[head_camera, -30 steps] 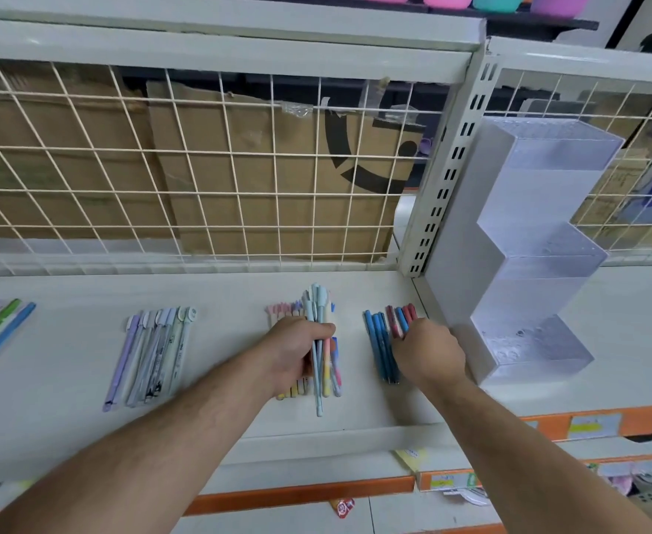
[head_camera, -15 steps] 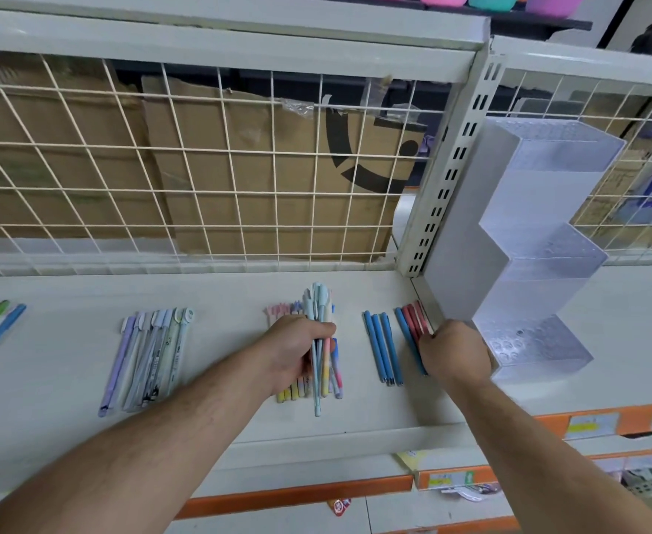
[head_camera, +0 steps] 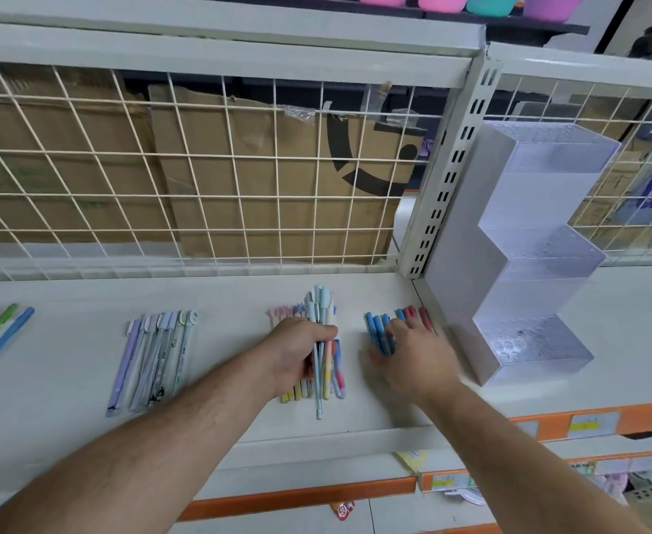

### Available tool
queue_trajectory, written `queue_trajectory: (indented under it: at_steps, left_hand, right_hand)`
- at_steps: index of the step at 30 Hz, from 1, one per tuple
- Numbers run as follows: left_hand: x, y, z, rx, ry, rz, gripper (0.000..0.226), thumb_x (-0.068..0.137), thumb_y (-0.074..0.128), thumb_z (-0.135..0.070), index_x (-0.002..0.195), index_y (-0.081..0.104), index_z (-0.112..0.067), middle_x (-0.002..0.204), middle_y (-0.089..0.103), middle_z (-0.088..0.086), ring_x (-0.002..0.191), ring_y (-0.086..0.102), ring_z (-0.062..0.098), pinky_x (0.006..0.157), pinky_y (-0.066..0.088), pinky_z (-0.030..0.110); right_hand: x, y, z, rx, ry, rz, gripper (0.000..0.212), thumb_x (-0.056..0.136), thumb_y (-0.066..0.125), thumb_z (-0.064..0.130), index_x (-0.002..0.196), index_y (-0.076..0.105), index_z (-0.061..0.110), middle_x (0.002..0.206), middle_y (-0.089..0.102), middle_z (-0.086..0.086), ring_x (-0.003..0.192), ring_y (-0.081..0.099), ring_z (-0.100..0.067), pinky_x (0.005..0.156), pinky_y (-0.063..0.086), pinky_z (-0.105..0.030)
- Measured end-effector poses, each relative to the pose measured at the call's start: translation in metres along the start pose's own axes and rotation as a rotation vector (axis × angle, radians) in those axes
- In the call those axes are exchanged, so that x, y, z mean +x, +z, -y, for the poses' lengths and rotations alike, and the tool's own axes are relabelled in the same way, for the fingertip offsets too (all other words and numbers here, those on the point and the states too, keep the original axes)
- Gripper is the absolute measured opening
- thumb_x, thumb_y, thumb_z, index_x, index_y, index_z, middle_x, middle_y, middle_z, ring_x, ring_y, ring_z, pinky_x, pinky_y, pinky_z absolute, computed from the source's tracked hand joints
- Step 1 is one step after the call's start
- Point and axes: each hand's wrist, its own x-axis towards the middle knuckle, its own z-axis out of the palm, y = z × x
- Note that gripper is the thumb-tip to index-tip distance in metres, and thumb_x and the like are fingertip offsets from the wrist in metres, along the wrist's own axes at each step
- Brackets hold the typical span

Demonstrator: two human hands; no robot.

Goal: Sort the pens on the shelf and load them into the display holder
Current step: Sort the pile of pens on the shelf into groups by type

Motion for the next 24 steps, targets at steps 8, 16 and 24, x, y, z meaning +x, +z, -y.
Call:
queue_trajectory:
  at_steps: [8,16,24]
  left_hand:
    - [-0.008,-0.008,0.002,-0.032,0.016,-0.027,0.018,0.096,0.059,-0.014,0.081,0.065,-0.007,0.067,0.062,0.008,0.070,0.061,0.027,0.071,0.051,0.036]
    - [-0.013,-0.021,0.006,-0.072,0.035,0.001,0.012,0.097,0.058,-0.013,0.091,0.064,-0.005,0.066,0.066,0.006,0.057,0.065,0.020,0.064,0.054,0.032]
    - [-0.023,-0.033,0.008,-0.117,0.121,0.025,0.020,0.097,0.054,-0.006,0.081,0.067,-0.009,0.065,0.065,0.007,0.054,0.064,0.017,0.053,0.052,0.027]
  right_hand:
    - [0.008,0.005,0.005,0.077,0.055,-0.029,0.015,0.093,0.051,0.019,0.081,0.042,0.018,0.078,0.046,0.003,0.076,0.050,-0.023,0.060,0.036,-0.030]
    - [0.002,-0.005,0.019,0.113,0.097,-0.053,0.016,0.097,0.054,0.024,0.084,0.056,0.016,0.082,0.055,0.003,0.079,0.056,-0.020,0.065,0.048,-0.032]
    - [-0.014,-0.036,0.084,1.166,0.135,0.295,0.038,0.087,0.078,0.038,0.076,0.060,0.006,0.058,0.054,-0.003,0.045,0.044,-0.014,0.040,0.035,-0.021]
